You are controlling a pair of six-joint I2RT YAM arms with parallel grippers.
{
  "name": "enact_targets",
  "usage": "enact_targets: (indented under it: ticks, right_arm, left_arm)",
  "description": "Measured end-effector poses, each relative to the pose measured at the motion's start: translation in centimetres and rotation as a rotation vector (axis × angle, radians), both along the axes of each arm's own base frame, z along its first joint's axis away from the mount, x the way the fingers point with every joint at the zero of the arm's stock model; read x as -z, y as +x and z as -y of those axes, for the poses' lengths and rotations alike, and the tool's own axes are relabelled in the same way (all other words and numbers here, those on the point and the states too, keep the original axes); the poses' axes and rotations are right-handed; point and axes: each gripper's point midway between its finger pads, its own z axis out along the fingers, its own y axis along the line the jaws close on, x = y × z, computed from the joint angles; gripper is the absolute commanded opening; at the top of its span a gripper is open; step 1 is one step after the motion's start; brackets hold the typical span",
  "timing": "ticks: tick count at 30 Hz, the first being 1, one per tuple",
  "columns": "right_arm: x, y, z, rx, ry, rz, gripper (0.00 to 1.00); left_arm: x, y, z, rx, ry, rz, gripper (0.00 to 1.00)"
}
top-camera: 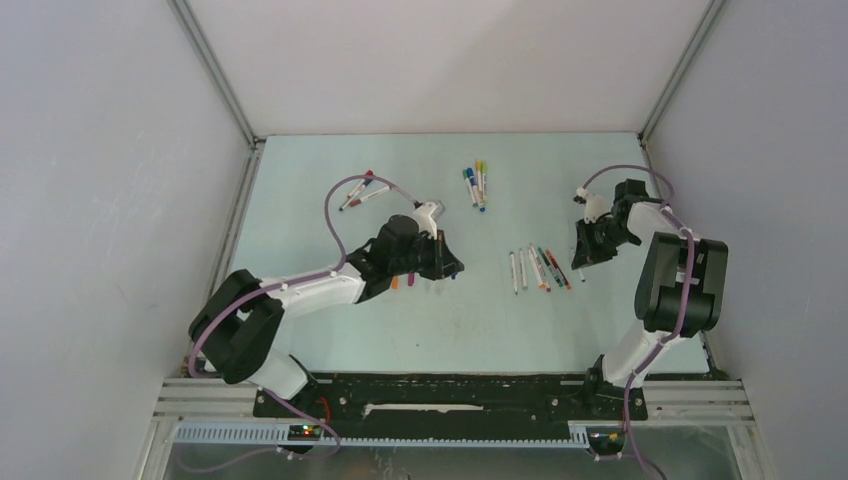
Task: Open the pen caps
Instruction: Place the pen at the center of the board.
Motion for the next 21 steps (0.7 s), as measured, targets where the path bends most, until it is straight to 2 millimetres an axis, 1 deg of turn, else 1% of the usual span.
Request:
enact_targets:
  ticks: [4, 8, 13, 15, 21]
  right_arm:
    - [1.1, -0.3, 0.2, 0.009, -0.006, -0.041, 0.13]
    - [1.7, -0.5, 0.3, 0.011, -0.009, -0.06, 0.16]
    - [2.3, -0.7, 0.3, 0.013, -0.009, -0.084, 0.26]
    - [2.3, -0.8, 0.2, 0.016, -0.006, -0.089, 0.29]
    - [2.3, -0.8, 0.1, 0.016, -0.001, -0.091, 0.31]
  left_arm:
    - [0.4, 0.0, 0.1, 0.002, 0.009, -0.007, 0.02]
    - [0.5, 0.0, 0.2, 0.007, 0.016, -0.003, 0.03]
    - [0.6, 0.0, 0.4, 0.012, 0.027, 0.002, 0.03]
    - [0.8, 0.0, 0.3, 0.012, 0.037, 0.003, 0.04]
    - [1.5, -0.5, 0.2, 0.021, 0.074, -0.009, 0.04]
